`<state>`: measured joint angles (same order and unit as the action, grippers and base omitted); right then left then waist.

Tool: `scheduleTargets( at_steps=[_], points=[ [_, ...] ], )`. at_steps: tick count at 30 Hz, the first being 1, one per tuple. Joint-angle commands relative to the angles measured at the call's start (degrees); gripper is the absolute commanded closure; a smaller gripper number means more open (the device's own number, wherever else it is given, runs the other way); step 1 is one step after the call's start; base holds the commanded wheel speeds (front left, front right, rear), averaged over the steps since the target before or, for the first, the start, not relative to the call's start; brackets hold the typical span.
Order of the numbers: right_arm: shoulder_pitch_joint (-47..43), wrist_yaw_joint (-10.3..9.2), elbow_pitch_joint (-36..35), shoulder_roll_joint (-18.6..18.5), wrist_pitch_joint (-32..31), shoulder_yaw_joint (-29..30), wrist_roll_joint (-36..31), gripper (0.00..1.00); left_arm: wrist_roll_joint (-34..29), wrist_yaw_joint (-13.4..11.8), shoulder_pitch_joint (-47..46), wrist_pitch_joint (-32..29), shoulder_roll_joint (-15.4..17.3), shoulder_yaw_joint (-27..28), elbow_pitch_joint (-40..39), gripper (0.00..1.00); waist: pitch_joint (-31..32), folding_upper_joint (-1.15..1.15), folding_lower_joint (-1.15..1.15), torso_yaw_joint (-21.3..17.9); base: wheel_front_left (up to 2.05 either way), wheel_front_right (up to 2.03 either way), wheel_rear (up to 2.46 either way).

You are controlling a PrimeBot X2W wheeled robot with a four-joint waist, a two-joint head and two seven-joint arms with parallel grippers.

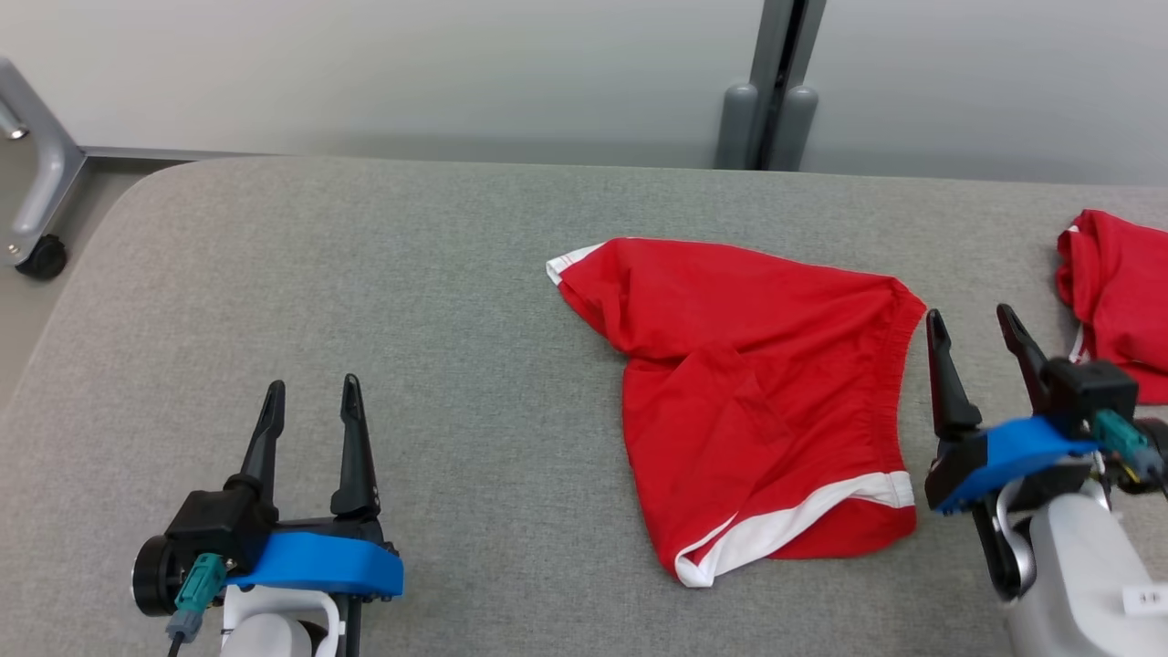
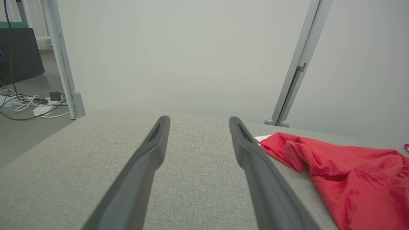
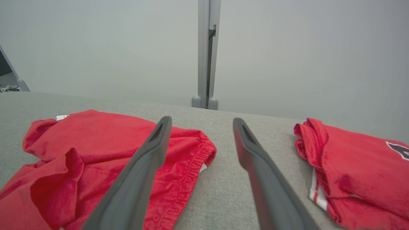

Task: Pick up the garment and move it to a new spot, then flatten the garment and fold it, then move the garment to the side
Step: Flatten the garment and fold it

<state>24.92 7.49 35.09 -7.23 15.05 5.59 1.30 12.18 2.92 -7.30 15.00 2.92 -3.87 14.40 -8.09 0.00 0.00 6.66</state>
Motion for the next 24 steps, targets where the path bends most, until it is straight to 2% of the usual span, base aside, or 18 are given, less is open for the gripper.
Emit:
scheduleTargets(
  at_steps=[1,6,12,18,24],
  points=[
    [-1.76,0.01,-1.64,0.38,0.15,0.25,0.30,0.00,-0.21,0.12,0.08,0.26,-0.05,0.44,-0.26,0.00,0.27,0.00,0.00,-0.44,0.00,0.00,0.00],
    [-10.25,0.01,-12.09,2.75,0.14,0.56,1.52,0.00,-0.77,0.49,0.88,0.26,-0.05,0.96,-0.32,0.00,0.67,0.00,0.00,-1.25,0.00,0.00,0.00],
    [-16.94,0.01,-19.16,4.11,-0.63,-0.59,2.06,0.00,-0.84,0.77,0.96,0.25,-0.05,1.46,-0.23,0.00,0.92,0.00,0.00,-1.72,0.00,0.00,0.00],
    [-17.78,0.01,-23.02,4.32,-2.90,-1.97,1.76,0.00,-0.87,0.87,0.38,0.25,-0.04,1.04,-0.14,0.00,0.79,0.00,0.00,-1.56,0.00,0.00,0.00],
    [-14.15,0.01,-24.04,4.32,-6.25,-7.90,1.23,0.00,-0.55,0.87,-0.02,0.26,-0.05,0.30,0.08,0.00,0.44,0.00,0.00,-0.52,0.00,0.00,0.00]
  ],
)
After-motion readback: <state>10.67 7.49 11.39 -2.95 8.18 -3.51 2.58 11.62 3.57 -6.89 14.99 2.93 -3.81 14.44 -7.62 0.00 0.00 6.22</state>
